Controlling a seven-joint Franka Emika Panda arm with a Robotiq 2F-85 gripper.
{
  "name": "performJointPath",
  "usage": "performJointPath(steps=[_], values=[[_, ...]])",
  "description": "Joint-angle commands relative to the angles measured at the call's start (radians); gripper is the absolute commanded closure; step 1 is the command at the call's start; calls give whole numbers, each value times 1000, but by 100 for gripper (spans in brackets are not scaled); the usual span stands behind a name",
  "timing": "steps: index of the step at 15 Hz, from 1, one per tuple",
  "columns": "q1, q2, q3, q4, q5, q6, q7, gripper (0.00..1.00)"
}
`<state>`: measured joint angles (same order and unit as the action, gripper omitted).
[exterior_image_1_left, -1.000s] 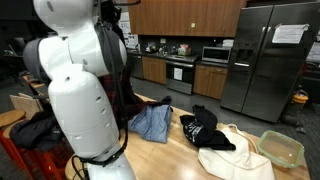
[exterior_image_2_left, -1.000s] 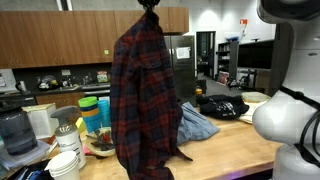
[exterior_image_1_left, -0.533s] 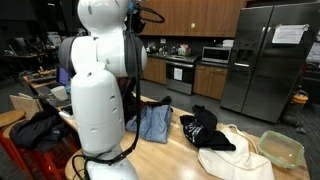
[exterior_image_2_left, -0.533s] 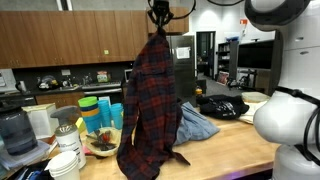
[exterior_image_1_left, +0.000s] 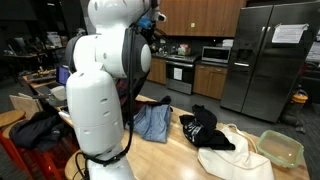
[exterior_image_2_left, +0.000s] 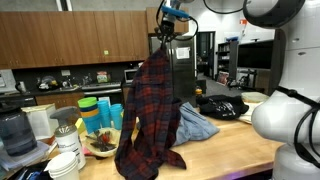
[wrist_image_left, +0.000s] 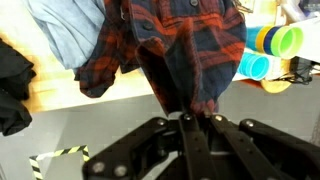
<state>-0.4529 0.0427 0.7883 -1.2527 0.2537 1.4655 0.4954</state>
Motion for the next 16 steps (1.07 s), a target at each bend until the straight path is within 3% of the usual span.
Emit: performJointPath(steps=[1, 3, 4, 5, 8, 12, 16], values=[[-40, -101, -31, -258, 75, 106, -47, 98], [-45, -130, -41, -384, 108, 156, -72, 98], [121, -148, -217, -441, 126, 179, -84, 98], [145, -166, -257, -493, 147, 199, -96, 98], [290, -230, -464, -623, 190, 250, -124, 98], [360, -329, -629, -749, 204, 292, -146, 98], [367, -420, -725, -844, 200, 315, -157, 98]])
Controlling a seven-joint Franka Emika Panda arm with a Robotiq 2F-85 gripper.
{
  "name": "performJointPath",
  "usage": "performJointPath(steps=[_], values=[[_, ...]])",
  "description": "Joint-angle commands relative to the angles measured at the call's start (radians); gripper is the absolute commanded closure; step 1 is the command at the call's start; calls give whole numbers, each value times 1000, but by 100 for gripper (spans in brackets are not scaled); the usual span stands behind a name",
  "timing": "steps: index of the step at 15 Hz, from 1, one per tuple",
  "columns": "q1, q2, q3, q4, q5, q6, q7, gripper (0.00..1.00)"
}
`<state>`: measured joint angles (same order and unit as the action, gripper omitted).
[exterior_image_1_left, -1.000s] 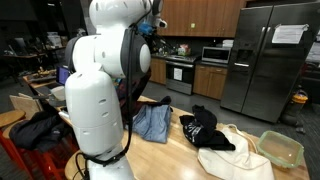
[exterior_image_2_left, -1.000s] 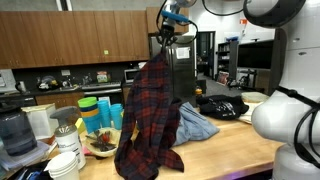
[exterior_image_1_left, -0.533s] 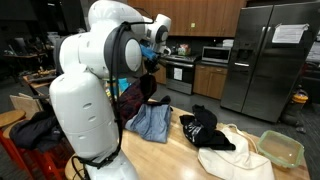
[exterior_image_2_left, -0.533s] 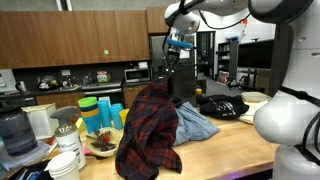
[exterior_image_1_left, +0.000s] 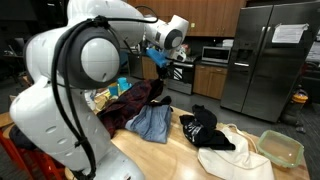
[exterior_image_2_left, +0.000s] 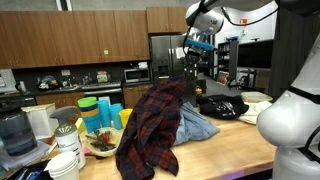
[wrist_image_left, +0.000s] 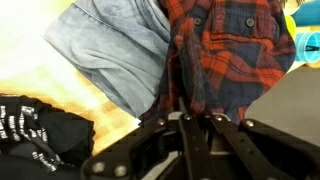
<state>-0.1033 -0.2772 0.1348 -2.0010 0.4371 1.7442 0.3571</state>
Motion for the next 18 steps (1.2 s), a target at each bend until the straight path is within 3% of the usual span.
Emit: performJointPath(steps=[1, 9, 14, 18], values=[[13, -123, -92, -118, 17, 39, -21, 98], [-66, -264, -274, -244, 29, 40, -65, 98], [-139, -305, -388, -254, 45, 24, -133, 98], [-169, -307, -439, -238, 56, 16, -173, 98]])
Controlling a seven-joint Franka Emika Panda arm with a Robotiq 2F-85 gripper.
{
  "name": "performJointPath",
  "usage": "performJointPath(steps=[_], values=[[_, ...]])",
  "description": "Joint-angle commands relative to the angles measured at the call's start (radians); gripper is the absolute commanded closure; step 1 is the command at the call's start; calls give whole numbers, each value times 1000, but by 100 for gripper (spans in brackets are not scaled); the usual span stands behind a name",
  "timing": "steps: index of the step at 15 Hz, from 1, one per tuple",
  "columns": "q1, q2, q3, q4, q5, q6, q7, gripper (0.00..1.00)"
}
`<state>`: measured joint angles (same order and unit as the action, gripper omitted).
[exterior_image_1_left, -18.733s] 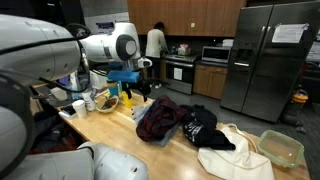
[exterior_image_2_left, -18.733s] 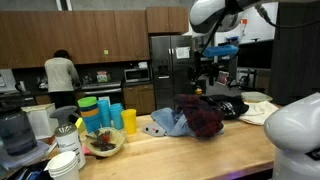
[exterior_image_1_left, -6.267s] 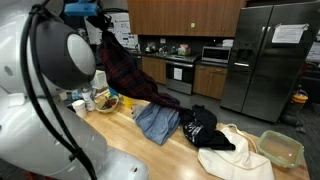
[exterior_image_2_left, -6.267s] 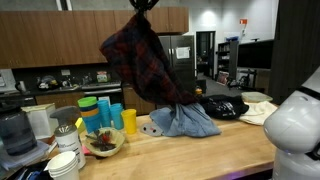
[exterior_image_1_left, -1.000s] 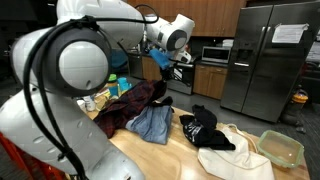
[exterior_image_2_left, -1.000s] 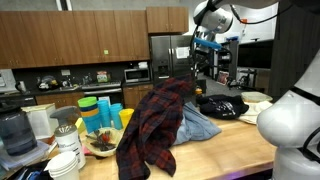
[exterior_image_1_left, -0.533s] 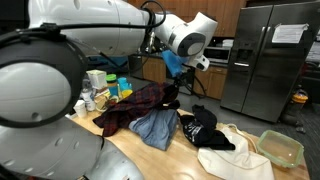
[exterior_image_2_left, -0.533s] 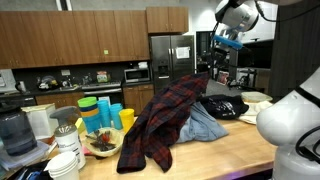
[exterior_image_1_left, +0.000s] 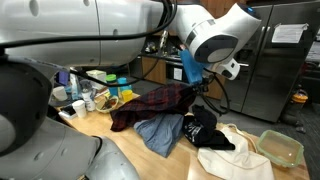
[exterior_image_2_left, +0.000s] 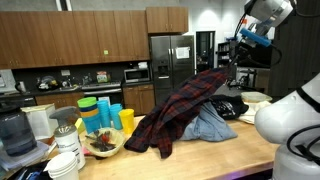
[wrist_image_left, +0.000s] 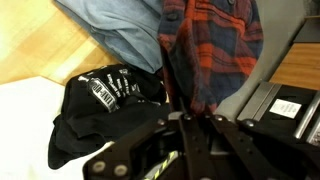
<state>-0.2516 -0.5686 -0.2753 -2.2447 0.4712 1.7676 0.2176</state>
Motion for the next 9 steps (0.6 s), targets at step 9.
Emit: performJointPath(steps=[9], values=[[-39, -10, -71, 34, 47, -17, -56, 98]])
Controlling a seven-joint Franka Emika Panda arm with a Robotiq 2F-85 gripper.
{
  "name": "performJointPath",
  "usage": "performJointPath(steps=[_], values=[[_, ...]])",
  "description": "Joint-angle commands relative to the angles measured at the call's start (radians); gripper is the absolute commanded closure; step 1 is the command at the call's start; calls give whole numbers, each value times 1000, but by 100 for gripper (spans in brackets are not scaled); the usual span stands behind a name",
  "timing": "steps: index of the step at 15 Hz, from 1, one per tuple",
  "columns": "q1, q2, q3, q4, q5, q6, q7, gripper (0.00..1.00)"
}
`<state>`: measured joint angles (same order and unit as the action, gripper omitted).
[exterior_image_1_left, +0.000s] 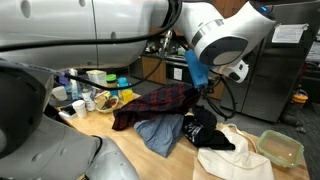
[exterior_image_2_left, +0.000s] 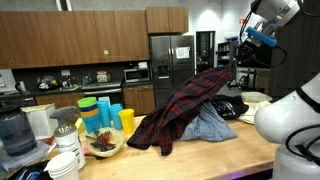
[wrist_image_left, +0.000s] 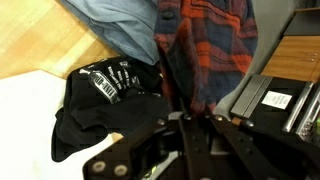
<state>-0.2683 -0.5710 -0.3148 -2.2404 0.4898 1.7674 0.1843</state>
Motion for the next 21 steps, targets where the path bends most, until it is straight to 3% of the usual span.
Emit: performJointPath(steps=[1, 7, 8, 9, 12, 19, 21], values=[[-26, -11, -40, 36, 32, -19, -25, 98], [-34, -14, -46, 50, 36, -17, -29, 98], [-33, -14, -36, 43, 29, -13, -26, 66], [-32, -14, -28, 40, 25, -12, -24, 65], [-27, -18, 0, 31, 13, -5, -23, 49], [15, -67, 139, -19, -81, -29, -21, 2], [50, -108, 204, -38, -128, -65, -20, 0]])
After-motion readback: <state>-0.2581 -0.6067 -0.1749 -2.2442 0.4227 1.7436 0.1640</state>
